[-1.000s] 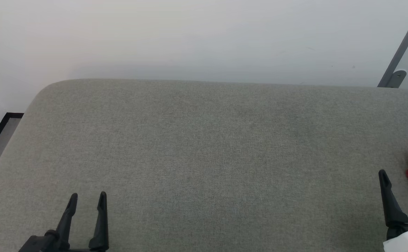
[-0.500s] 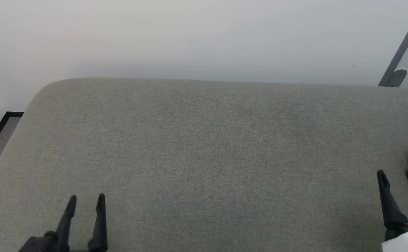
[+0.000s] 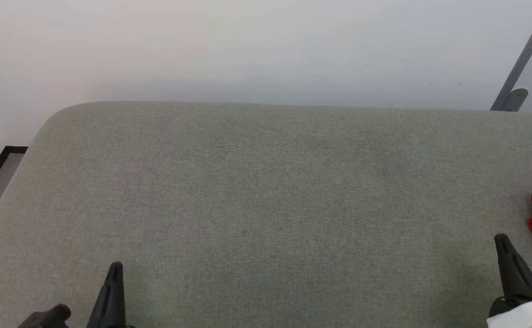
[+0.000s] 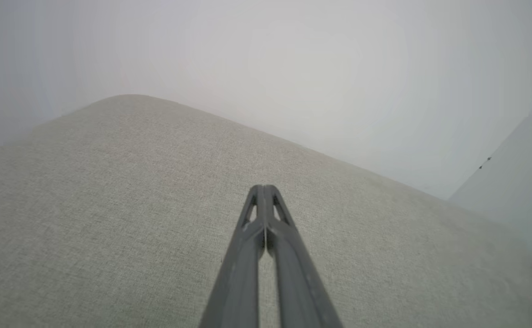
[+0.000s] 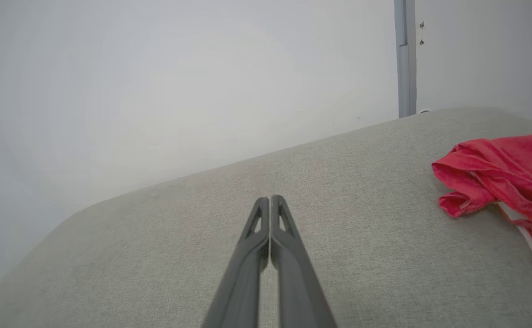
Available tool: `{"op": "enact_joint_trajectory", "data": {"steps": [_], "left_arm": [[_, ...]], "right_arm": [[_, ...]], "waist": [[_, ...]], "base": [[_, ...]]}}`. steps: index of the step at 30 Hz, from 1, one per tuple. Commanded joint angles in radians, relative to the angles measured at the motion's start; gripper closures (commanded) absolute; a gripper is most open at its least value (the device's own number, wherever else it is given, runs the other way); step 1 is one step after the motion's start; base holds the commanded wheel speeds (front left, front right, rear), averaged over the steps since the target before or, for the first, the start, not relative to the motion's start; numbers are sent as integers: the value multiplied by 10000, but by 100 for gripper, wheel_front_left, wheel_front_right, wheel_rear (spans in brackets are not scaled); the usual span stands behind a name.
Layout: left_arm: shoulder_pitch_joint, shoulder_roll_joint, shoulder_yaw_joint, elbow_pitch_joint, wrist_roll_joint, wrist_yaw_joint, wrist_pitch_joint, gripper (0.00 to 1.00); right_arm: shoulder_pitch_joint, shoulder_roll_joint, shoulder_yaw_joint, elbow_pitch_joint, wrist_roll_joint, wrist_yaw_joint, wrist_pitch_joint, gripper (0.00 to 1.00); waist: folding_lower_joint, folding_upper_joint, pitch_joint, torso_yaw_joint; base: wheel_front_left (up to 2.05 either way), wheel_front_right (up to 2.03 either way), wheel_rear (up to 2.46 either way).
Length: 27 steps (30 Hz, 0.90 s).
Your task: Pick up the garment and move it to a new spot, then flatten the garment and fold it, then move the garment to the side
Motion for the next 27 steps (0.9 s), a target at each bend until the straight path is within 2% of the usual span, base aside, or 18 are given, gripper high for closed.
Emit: {"op": "enact_joint_trajectory", "data": {"steps": [1, 27], "left_arm": [[-390, 74, 55, -52, -693, 11, 131, 100], [-1186, -14, 202, 434, -4366, 2, 1051, 100]], "right_arm": [[-384, 12, -10, -5, 571, 2, 92, 100], [-1126, 551, 19, 735, 3724, 1, 577, 100]], "waist": [[1, -1, 5, -18], [1, -1, 57, -176]], "base": [[0, 0, 0], [0, 0, 0]]}}
